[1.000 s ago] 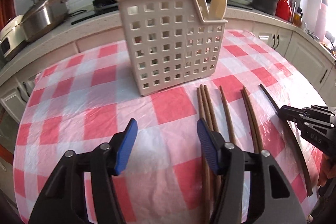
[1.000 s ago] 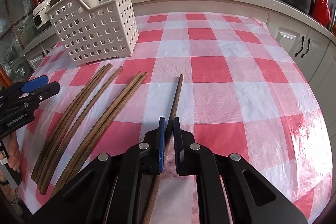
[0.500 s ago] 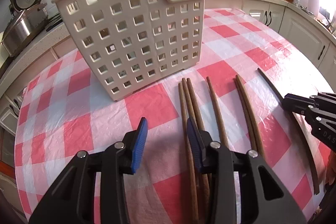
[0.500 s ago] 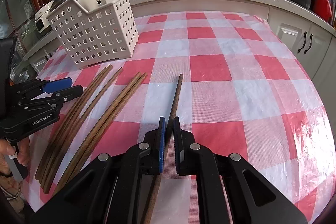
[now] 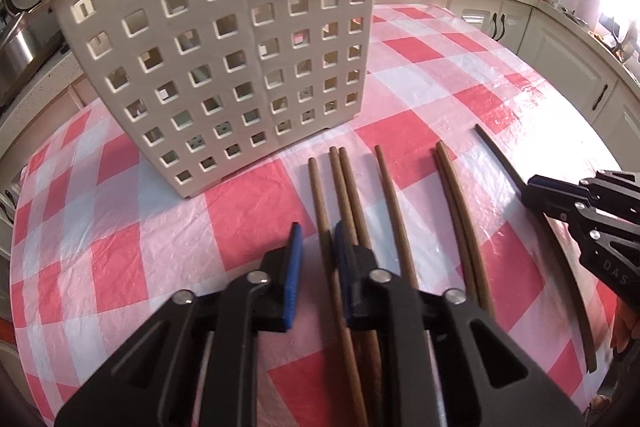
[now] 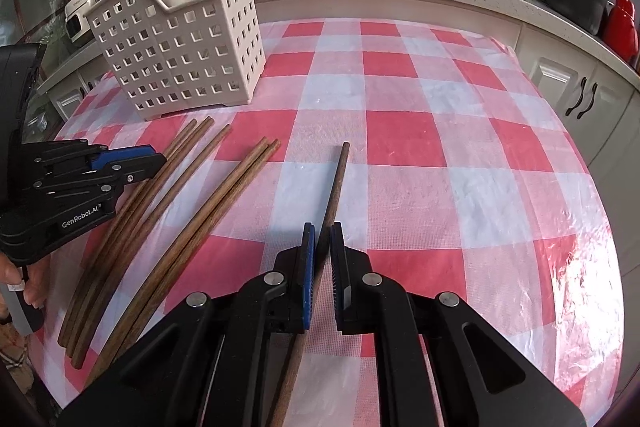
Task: Organize utensils
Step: 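Grasp one wooden chopstick with the left tool while the right tool grasps another, then lift both chopsticks upright and carry them toward the caddy with both tools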
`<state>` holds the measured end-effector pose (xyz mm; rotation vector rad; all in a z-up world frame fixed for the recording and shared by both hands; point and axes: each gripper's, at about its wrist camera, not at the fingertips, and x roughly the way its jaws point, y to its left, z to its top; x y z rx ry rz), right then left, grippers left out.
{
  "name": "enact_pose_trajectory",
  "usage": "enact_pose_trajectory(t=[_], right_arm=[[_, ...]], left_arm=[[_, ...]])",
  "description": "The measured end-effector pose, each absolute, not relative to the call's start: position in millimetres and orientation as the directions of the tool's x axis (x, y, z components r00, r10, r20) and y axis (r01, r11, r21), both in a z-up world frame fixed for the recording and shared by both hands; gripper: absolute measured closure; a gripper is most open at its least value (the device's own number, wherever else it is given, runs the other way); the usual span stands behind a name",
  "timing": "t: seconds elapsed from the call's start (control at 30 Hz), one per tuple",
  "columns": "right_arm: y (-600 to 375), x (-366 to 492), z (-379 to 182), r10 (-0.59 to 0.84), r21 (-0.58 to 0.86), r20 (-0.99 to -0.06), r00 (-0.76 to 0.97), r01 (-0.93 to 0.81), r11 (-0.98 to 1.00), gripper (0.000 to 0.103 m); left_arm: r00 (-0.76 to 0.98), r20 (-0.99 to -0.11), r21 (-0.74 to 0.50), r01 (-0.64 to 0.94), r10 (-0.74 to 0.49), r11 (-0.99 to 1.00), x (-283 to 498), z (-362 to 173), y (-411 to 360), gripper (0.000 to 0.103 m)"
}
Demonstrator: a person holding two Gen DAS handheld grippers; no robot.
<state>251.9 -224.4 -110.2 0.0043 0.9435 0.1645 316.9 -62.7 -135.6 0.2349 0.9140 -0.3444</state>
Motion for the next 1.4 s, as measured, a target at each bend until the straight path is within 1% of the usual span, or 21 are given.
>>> enact_pose_trajectory(t=[0.03,0.17,0.27,0.5,0.73,0.8,0.87,1.0,1.1,1.13,1.17,1.3,1.37,1.4], right_arm=[[-225,252,-110,0.144,0.076,-0.806,0.574,-0.142,0.987,0.095],[-232,250,-109,0.173,0.12,-0.797,0.579,-0.129,0.984,0.095],[-237,244,-99,0.202,0.151,-0.767,0.609,-0.135,0.979,0.096],[-238,232,-69,0.206,0.157,-0.698,0.686,-0.134,0.978,0.096],[-233,214,-36,0.2,0.148,-0.622,0.757,-0.137,0.979,0.096],[-231,213,-34,0.192,0.131,-0.632,0.751,-0.14,0.981,0.097],[-232,219,-41,0.173,0.117,-0.667,0.724,-0.127,0.985,0.096],[-243,233,-66,0.121,0.093,-0.743,0.658,-0.077,0.993,0.091],[-240,240,-79,0.121,0.087,-0.774,0.622,-0.085,0.993,0.08],[-237,245,-84,0.114,0.075,-0.784,0.611,-0.089,0.993,0.071],[-234,249,-89,0.107,0.063,-0.793,0.6,-0.093,0.994,0.066],[-225,267,-109,0.073,0.025,-0.826,0.558,-0.094,0.995,0.067],[-223,270,-110,0.061,0.004,-0.818,0.572,-0.1,0.995,0.074],[-222,271,-109,0.065,0.002,-0.819,0.571,-0.11,0.994,0.081]], left_arm=[[0.564,-0.805,0.06,0.388,-0.185,0.92,316,-136,-64,0.096],[0.57,-0.8,0.047,0.374,-0.189,0.926,311,-135,-58,0.097],[0.592,-0.782,0.031,0.352,-0.197,0.936,304,-128,-47,0.097],[0.698,-0.692,0.036,0.288,-0.184,0.957,268,-89,-14,0.097],[0.782,-0.594,0.016,0.249,-0.191,0.968,227,-51,19,0.097],[0.793,-0.58,0.016,0.238,-0.185,0.971,218,-46,25,0.097],[0.798,-0.575,0.008,0.224,-0.179,0.974,212,-45,32,0.097],[0.807,-0.561,-0.015,0.21,-0.182,0.978,199,-43,43,0.097],[0.823,-0.537,-0.029,0.2,-0.184,0.979,191,-36,49,0.097],[0.829,-0.528,-0.032,0.197,-0.184,0.98,189,-34,51,0.097],[0.835,-0.519,-0.032,0.192,-0.181,0.981,187,-32,52,0.097],[0.849,-0.501,-0.028,0.177,-0.167,0.984,181,-25,57,0.097],[0.85,-0.5,-0.033,0.171,-0.165,0.985,182,-25,61,0.097],[0.85,-0.5,-0.037,0.168,-0.164,0.985,182,-25,62,0.097]])
